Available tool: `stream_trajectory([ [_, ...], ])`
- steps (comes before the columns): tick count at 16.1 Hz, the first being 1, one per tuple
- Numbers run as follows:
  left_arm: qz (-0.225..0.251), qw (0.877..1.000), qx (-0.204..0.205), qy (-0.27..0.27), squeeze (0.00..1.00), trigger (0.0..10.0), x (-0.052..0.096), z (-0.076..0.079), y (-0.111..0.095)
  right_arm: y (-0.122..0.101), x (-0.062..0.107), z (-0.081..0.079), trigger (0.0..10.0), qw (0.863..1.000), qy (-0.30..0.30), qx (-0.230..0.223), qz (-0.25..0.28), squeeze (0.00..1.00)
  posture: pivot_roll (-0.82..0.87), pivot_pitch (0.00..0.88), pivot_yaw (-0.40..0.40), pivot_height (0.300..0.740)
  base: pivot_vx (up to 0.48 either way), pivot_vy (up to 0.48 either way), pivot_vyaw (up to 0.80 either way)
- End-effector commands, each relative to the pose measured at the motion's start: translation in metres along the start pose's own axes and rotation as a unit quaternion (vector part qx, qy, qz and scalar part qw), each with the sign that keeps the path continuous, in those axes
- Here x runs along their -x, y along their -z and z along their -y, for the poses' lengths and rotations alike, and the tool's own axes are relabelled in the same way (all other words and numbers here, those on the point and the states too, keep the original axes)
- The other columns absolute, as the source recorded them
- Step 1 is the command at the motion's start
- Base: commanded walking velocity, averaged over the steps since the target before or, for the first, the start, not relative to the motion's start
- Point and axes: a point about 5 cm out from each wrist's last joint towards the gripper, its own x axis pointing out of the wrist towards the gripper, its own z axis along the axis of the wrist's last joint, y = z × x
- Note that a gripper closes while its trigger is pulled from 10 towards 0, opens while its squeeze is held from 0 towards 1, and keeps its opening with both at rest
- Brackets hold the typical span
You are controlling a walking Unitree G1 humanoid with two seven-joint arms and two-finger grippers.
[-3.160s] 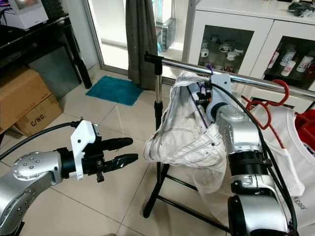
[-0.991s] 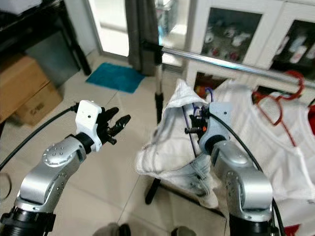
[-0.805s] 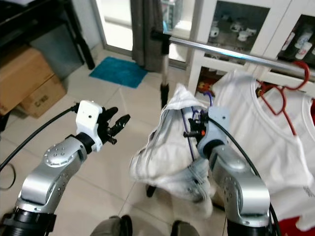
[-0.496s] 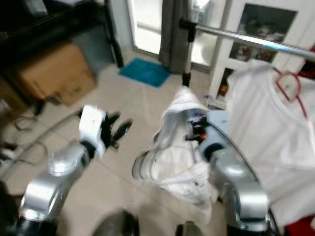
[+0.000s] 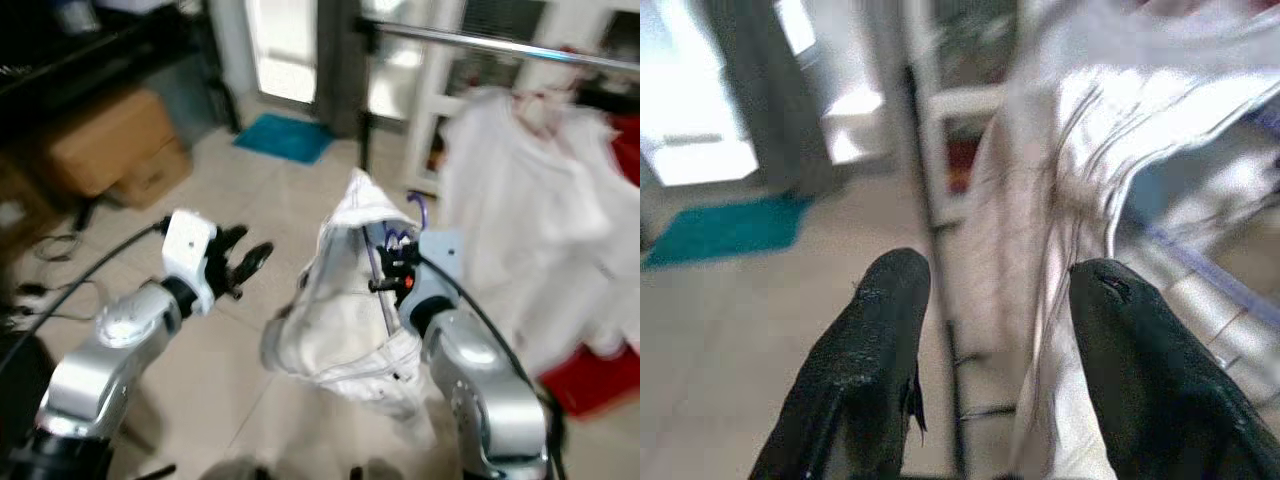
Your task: Hang hanger
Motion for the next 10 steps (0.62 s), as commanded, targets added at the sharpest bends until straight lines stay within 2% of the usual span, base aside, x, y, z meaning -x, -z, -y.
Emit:
stream_trajectory([
  [1,-0.009,1.0,-0.003,-0.008,1.0,10.0,0.002,-0.01,0.004,-0.018,0.001,-0.015,0.0,0.998,-0.049,0.003,0.049,0.0,-0.11,0.093,0.061,0.74,0.0,0.0,0.0],
  [3,-0.014,1.0,-0.015,-0.006,1.0,10.0,-0.004,-0.017,0.002,-0.02,0.002,-0.023,0.0,0.995,-0.089,0.009,0.052,0.0,-0.12,0.088,0.061,0.74,0.0,0.0,0.0],
  [4,-0.028,0.999,-0.035,-0.01,1.0,10.0,-0.008,-0.021,0.006,-0.023,0.003,-0.027,0.0,0.992,-0.111,0.007,0.058,0.0,-0.12,0.085,0.064,0.74,0.0,0.0,0.0],
  [5,-0.032,0.999,-0.038,-0.01,1.0,10.0,-0.01,-0.022,0.007,-0.024,0.003,-0.029,0.0,0.991,-0.118,0.006,0.061,0.0,-0.12,0.085,0.064,0.74,0.0,0.0,0.0],
  [6,-0.039,0.999,-0.032,0.017,0.96,10.0,-0.013,-0.018,0.01,-0.028,0.005,-0.032,0.0,0.988,-0.135,0.005,0.07,0.0,-0.12,0.082,0.067,0.74,0.0,0.0,0.0],
  [7,-0.046,0.997,-0.028,0.053,0.53,10.0,-0.014,-0.01,0.013,-0.032,0.007,-0.035,0.0,0.986,-0.148,0.006,0.076,0.0,-0.12,0.082,0.067,0.74,0.0,0.0,0.0],
  [8,-0.059,0.995,-0.036,0.073,0.19,10.0,-0.014,-0.005,0.017,-0.034,0.007,-0.037,0.0,0.984,-0.157,0.007,0.08,0.0,-0.13,0.081,0.07,0.74,0.0,0.0,0.0],
  [9,-0.074,0.993,-0.049,0.074,0.07,10.0,-0.014,-0.004,0.022,-0.037,0.008,-0.039,0.0,0.982,-0.167,0.009,0.084,0.0,-0.13,0.077,0.076,0.74,0.0,0.0,0.0],
  [10,-0.083,0.993,-0.054,0.061,0.02,10.0,-0.015,-0.007,0.027,-0.04,0.01,-0.042,0.0,0.98,-0.18,0.011,0.09,0.0,-0.13,0.077,0.076,0.74,0.0,0.0,0.0],
])
